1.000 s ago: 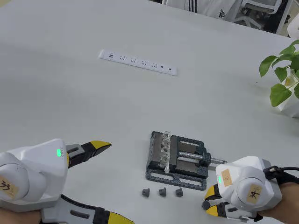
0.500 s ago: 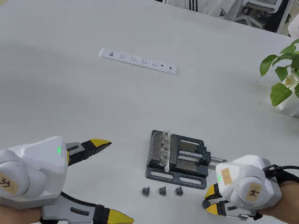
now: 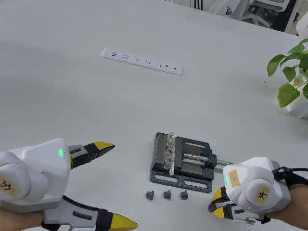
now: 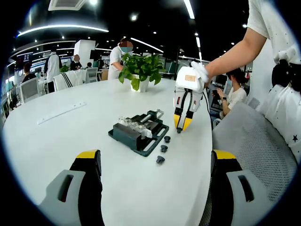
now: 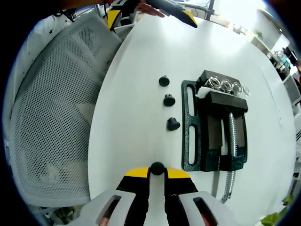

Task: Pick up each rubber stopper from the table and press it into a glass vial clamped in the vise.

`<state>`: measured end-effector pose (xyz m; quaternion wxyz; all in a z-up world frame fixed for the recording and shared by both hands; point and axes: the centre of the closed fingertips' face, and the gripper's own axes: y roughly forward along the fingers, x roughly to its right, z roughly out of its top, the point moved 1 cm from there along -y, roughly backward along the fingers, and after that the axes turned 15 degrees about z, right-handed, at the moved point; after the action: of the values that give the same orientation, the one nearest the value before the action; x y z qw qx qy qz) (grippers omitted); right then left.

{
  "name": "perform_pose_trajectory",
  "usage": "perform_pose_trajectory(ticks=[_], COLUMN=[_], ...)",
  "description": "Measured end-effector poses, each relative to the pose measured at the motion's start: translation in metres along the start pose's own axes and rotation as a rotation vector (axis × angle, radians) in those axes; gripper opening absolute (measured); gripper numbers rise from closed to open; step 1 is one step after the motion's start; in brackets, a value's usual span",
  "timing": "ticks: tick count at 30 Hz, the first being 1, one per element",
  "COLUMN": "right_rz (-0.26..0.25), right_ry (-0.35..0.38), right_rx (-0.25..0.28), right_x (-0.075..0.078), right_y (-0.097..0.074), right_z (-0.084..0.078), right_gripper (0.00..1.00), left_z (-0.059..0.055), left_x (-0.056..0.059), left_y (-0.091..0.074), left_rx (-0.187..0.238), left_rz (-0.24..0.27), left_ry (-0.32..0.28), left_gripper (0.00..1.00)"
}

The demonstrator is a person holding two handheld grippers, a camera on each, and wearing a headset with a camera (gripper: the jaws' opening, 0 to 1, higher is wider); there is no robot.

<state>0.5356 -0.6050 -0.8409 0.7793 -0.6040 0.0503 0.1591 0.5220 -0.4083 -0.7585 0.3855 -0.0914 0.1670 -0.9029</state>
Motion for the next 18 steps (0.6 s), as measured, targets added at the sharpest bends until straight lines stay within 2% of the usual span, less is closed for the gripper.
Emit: perform_pose_trajectory(ticks=[5,9,18], right_rz=[0.007,0.002,-0.038], right_ry=[0.008,0.017,0.008], right_rx=[0.017,0.043,0.101], right_x=[-0.001,-0.002,0.017], right_y=[-0.006,-0.021,-0.052], right_z=[0.005,0.016,0.041], right_gripper=[0.06,0.06,0.06], left_z=[0.000,0.000,0.000], left_x=[0.000,0.000,0.000], left_y=[0.000,0.000,-0.001], left_rx=[-0.001,-0.001,0.003], left_rz=[-0.002,-0.004,-0.003], left_ry=[0.004,0.007,0.009], left_gripper=[0.97,0.97,0.96])
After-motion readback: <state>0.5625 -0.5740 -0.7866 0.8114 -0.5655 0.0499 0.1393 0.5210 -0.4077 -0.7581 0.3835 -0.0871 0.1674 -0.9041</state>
